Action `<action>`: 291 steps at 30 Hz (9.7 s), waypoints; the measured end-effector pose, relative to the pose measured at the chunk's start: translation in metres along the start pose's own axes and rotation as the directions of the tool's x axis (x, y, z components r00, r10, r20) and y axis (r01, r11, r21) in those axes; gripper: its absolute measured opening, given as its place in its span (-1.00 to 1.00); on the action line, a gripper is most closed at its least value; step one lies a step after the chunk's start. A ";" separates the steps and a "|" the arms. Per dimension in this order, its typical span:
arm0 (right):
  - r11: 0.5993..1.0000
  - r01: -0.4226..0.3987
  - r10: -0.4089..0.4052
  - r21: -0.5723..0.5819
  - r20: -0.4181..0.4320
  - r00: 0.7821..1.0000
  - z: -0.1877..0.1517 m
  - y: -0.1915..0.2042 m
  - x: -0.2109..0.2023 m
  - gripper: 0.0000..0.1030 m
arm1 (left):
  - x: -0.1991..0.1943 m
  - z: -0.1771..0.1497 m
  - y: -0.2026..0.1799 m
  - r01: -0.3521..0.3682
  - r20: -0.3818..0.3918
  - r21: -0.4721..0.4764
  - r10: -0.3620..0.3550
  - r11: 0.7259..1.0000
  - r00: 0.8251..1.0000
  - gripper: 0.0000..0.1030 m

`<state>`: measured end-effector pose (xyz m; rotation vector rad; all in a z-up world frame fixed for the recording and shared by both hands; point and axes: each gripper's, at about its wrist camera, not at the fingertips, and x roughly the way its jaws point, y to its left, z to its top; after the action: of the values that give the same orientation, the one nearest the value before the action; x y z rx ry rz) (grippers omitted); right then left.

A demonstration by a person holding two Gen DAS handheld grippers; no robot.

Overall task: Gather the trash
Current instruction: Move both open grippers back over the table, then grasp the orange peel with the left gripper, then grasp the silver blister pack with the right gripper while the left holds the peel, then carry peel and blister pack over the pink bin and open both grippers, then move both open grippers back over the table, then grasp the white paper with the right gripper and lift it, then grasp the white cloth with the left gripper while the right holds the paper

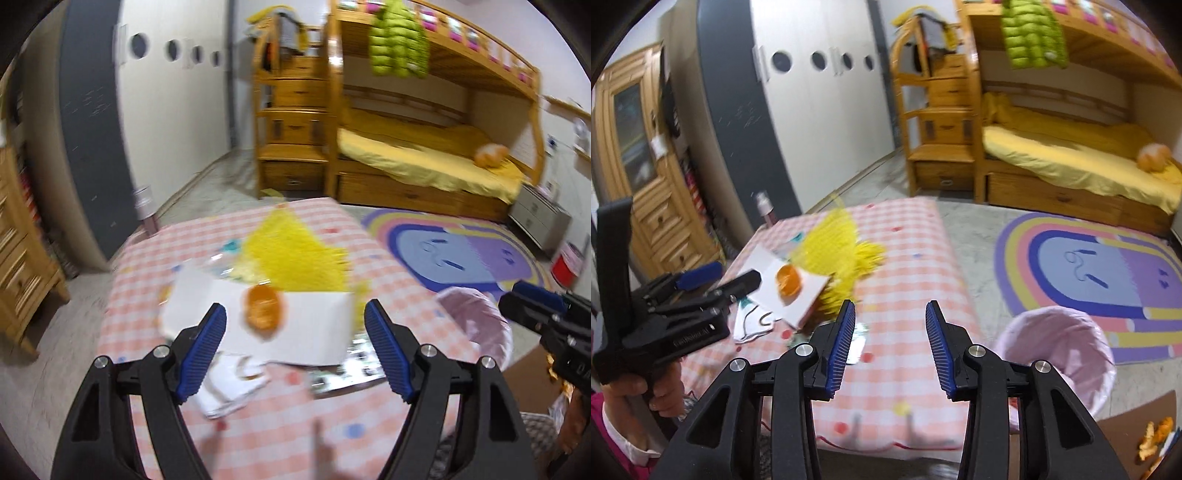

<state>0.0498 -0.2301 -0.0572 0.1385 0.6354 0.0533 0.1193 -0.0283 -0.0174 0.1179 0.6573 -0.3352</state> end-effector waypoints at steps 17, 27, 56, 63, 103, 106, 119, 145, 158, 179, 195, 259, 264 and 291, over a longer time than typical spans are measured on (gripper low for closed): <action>0.998 0.026 -0.031 -0.049 -0.103 0.994 -0.008 0.028 0.074 -0.19 | 0.047 -0.022 0.032 -0.022 -0.138 -0.033 0.017 0.999 0.990 0.46; 0.999 0.009 -0.006 0.036 -0.097 0.995 -0.005 0.008 0.072 -0.19 | 0.091 -0.014 0.013 -0.071 -0.146 0.044 0.077 0.997 0.986 0.36; 0.990 -0.023 -0.009 -0.142 -0.217 0.976 -0.032 0.057 0.090 -0.20 | 0.013 -0.039 0.052 0.031 -0.099 -0.124 -0.043 0.992 0.994 -0.65; 0.992 -0.038 0.002 -0.122 -0.279 0.960 -0.038 0.054 0.099 -0.66 | 0.013 -0.040 0.059 0.014 -0.095 -0.133 -0.027 0.991 0.995 -0.65; 0.886 -0.323 0.193 -0.333 -0.368 0.910 -0.054 0.112 0.100 0.22 | 0.000 -0.044 0.092 -0.047 -0.074 -0.215 0.032 0.975 0.997 -0.65; 0.874 -0.311 0.173 -0.373 -0.360 0.917 -0.057 0.116 0.098 0.09 | 0.000 -0.044 0.092 -0.038 -0.072 -0.217 0.023 0.975 0.997 -0.65; 0.903 -0.270 0.285 -0.333 -0.003 0.958 -0.026 0.095 0.030 0.08 | -0.028 -0.037 0.100 0.059 0.073 -0.234 -0.043 0.970 0.996 -0.70; 0.988 0.147 -0.141 -0.036 0.136 0.981 -0.004 -0.054 -0.033 0.09 | 0.011 0.003 -0.092 0.360 0.079 0.093 -0.367 0.928 0.927 -0.73; 0.930 0.345 -0.344 0.129 -0.030 0.938 -0.063 -0.163 -0.016 0.09 | 0.066 0.003 -0.212 0.501 -0.071 0.200 -0.498 0.842 0.864 -0.73; 0.895 0.349 -0.347 0.279 -0.058 0.936 -0.078 -0.210 -0.009 0.31 | 0.085 0.018 -0.231 0.445 -0.085 0.202 -0.437 0.873 0.896 0.24; 0.995 0.080 -0.082 0.054 0.032 0.996 -0.002 -0.049 -0.008 0.31 | 0.011 0.007 -0.067 0.134 0.058 0.087 -0.140 0.987 0.988 0.24; 0.986 -0.163 0.163 -0.018 0.247 0.955 0.032 0.048 0.039 -0.98 | 0.050 -0.047 0.082 -0.171 -0.238 -0.150 0.133 0.974 0.962 0.39; 0.995 -0.098 0.094 0.005 0.233 0.968 0.032 0.027 0.043 -0.98 | 0.066 -0.045 0.071 -0.183 -0.267 -0.160 0.136 0.970 0.954 0.39; 0.999 -0.036 0.043 -0.034 0.235 0.971 0.020 0.023 0.034 -0.97 | 0.012 -0.063 0.028 0.024 -0.172 -0.023 -0.028 0.999 0.985 -0.86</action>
<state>0.0894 -0.2063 -0.0578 0.1262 0.3938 0.0831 0.1015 0.0082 -0.0745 0.1188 0.8338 -0.3458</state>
